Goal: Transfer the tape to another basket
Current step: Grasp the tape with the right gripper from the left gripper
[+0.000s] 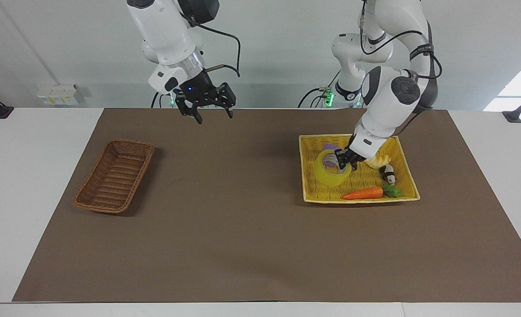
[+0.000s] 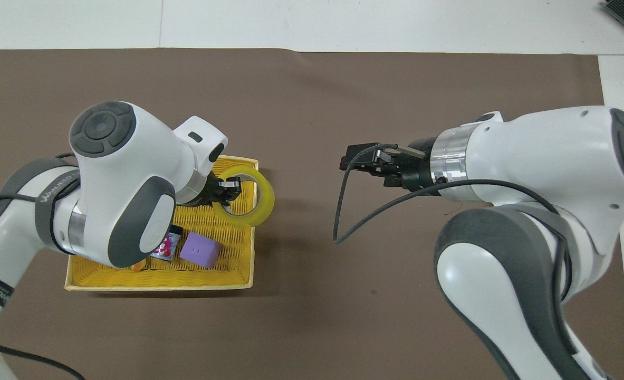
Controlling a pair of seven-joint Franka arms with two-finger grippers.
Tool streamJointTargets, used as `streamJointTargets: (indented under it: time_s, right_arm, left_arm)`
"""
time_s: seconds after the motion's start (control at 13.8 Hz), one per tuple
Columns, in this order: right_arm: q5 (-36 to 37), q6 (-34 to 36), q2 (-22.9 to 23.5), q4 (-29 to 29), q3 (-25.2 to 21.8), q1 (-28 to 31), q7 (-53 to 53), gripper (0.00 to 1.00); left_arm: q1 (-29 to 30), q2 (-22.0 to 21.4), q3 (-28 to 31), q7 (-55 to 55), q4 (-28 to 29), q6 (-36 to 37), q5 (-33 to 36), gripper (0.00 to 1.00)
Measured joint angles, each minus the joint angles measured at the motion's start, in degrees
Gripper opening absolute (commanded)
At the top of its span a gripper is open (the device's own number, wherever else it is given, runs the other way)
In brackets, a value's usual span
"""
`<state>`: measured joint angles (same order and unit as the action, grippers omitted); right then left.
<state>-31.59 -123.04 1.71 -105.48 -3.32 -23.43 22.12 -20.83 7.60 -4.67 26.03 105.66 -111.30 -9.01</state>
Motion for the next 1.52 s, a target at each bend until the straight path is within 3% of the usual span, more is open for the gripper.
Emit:
streamJointTargets:
  time_s: [0.29,0.51,0.87,0.94,1.01,1.09,1.37,1.52]
  right_arm:
    - [-7.2,-7.8,1.9,-2.5,0.0,-2.8,0.0,1.0]
    - [-11.2,-8.5,2.1,-5.9,0.0,-3.9,-6.2,1.0]
    - [-13.5,-8.4,0.6,-9.3,-0.4,-3.6,-12.5,1.0]
    - [-13.5,-8.3,0.4,-9.5,-0.4,-3.6,-13.0,0.93]
    - [-13.5,-8.3,0.2,-9.5,-0.4,-3.6,-13.3,0.64]
    - [-13.5,-8.3,0.2,-9.6,-0.4,-3.6,-13.5,0.48]
    - [-13.5,-8.2,-0.1,-9.6,-0.6,-3.0,-13.6,0.06]
    - [-13.5,-8.1,-0.3,-9.6,-0.7,-2.8,-13.8,0.0]
  left_arm:
    - [-1.0,0.0,-0.6,0.1,-0.5,-0.6,-11.8,0.0]
    - [-1.3,0.0,-1.7,0.5,-0.8,-6.0,-19.6,0.0]
    - [-3.5,0.0,-3.0,2.9,-1.1,-11.2,-22.7,0.0]
    - [-3.9,0.0,-3.2,3.2,-1.1,-11.8,-22.8,0.0]
    - [-4.2,0.0,-3.3,3.2,-1.1,-12.1,-22.8,0.0]
    - [-4.4,0.0,-3.5,3.3,-1.1,-12.3,-22.8,0.0]
    - [-4.4,0.0,-3.6,3.4,-1.1,-12.6,-22.9,0.0]
    - [-4.4,0.0,-3.7,5.0,-1.1,-12.6,-23.8,0.39]
